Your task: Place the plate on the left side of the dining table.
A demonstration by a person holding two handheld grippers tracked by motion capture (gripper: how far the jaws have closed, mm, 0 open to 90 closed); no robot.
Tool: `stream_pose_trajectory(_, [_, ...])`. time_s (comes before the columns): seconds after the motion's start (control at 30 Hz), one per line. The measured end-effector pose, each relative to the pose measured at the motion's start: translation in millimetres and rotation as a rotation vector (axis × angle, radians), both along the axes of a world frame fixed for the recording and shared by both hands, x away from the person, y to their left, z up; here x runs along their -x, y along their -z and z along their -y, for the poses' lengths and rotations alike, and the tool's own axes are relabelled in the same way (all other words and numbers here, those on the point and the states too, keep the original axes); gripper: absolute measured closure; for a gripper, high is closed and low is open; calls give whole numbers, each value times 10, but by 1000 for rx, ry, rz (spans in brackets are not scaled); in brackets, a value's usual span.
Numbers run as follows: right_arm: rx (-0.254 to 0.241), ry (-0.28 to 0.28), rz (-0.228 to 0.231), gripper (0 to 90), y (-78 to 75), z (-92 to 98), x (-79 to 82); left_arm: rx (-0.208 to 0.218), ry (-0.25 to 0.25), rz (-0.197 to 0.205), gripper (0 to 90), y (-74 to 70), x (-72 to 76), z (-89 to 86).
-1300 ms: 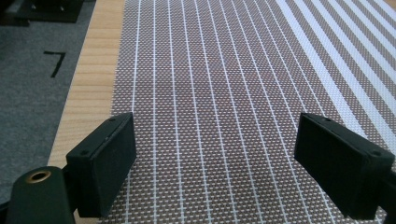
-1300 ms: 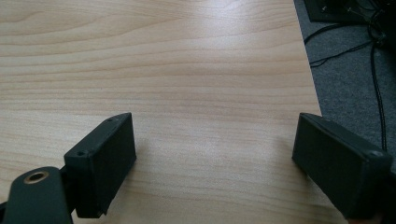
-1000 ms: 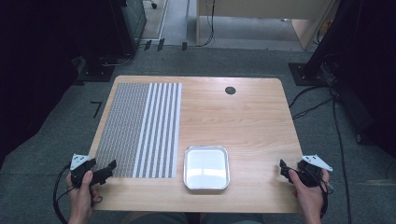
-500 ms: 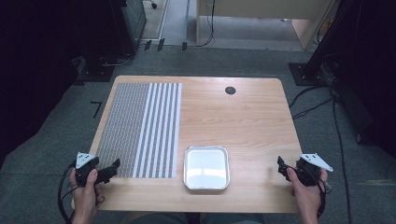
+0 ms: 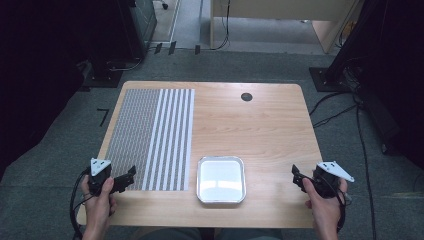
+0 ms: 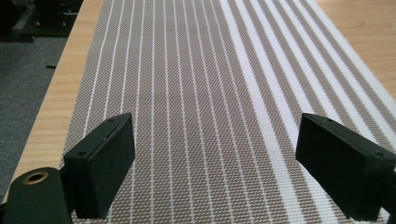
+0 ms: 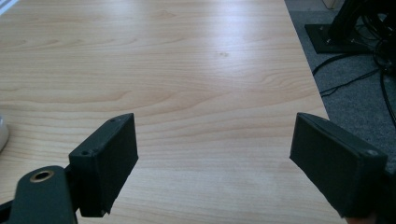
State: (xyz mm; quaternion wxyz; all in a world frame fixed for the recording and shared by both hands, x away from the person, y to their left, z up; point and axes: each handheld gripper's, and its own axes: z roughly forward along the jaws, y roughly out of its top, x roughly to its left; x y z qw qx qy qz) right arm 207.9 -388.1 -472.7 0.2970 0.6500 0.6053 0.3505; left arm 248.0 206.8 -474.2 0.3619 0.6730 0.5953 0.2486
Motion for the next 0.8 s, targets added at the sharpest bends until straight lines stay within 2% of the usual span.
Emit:
stream_pose_trajectory(0.13, [-4,-16,7,146,-50,-62,-17,14,13,5,117,-37,-17,71])
stream_pose_trajectory(0.53, [-12,-41,20,150,-145,-213,-52,20,47,6,117,-80,-64,251])
stream_pose_trajectory(0.8, [-12,-69,30,152,-178,-355,-90,33,84,0,117,-84,-119,478])
